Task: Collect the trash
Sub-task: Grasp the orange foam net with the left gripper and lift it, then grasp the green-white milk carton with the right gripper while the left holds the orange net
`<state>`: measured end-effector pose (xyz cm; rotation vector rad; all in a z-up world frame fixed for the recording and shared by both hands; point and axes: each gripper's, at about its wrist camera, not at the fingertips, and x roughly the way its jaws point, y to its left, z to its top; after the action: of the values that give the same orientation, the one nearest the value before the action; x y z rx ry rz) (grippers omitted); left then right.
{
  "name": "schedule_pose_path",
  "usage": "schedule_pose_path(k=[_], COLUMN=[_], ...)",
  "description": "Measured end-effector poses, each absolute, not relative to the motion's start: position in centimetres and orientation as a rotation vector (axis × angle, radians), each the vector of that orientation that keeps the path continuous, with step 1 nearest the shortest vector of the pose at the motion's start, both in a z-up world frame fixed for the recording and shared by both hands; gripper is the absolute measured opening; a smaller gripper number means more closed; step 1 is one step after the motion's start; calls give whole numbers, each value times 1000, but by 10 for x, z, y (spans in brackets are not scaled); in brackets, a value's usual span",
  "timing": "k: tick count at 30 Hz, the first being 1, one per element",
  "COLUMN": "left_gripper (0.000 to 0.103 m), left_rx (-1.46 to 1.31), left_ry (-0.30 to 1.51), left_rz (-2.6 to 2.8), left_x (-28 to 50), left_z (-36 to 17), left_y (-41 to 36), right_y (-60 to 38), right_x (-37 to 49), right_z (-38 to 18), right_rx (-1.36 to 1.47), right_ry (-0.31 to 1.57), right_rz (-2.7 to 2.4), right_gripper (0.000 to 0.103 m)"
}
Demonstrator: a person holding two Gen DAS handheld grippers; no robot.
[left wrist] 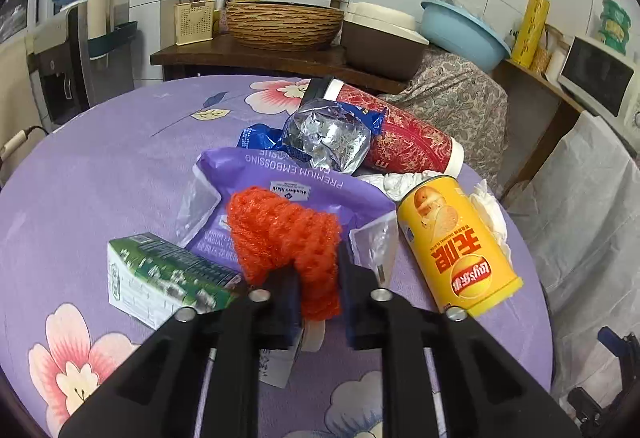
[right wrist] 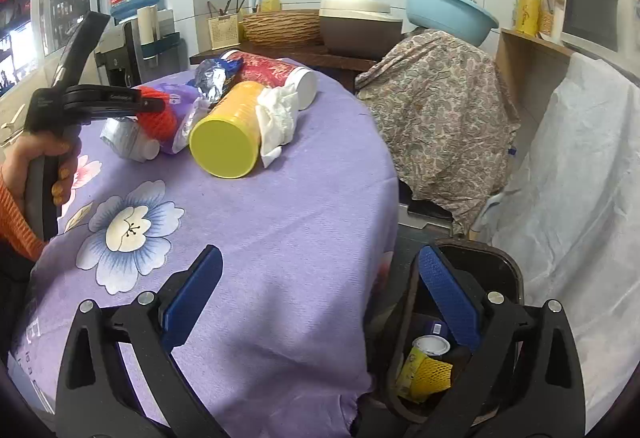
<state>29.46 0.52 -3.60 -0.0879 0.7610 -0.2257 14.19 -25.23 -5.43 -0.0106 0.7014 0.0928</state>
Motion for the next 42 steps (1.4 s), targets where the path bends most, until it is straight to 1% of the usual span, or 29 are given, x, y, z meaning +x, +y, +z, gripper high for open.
schedule_pose_path(k=[6, 12, 20, 27, 32, 42], left_gripper=[12, 12, 12, 12, 12, 12], left_rx=[-116, -188, -257, -285, -280, -296], left_ry=[682, 603, 536, 537, 553, 575], left_rz=[-248, -245, -159, -71, -10, 28], left_x=[254, 209, 161, 132, 120, 111], left_z=[-24, -6, 7, -2, -11, -27], left_y=[13, 40, 85, 115, 133, 150], right_y=[-241, -225, -148, -70, -23, 73], right_x=[149, 156, 162, 175, 204, 258], right_z=[-54, -46, -35, -26, -22, -52], right_rx=[-15, 23, -87, -197, -244, -556], right_ry=[701, 682, 654, 657, 708, 795], right_rz=[127, 233, 493, 668, 763, 713], right_gripper=[97, 97, 97, 97, 97, 97])
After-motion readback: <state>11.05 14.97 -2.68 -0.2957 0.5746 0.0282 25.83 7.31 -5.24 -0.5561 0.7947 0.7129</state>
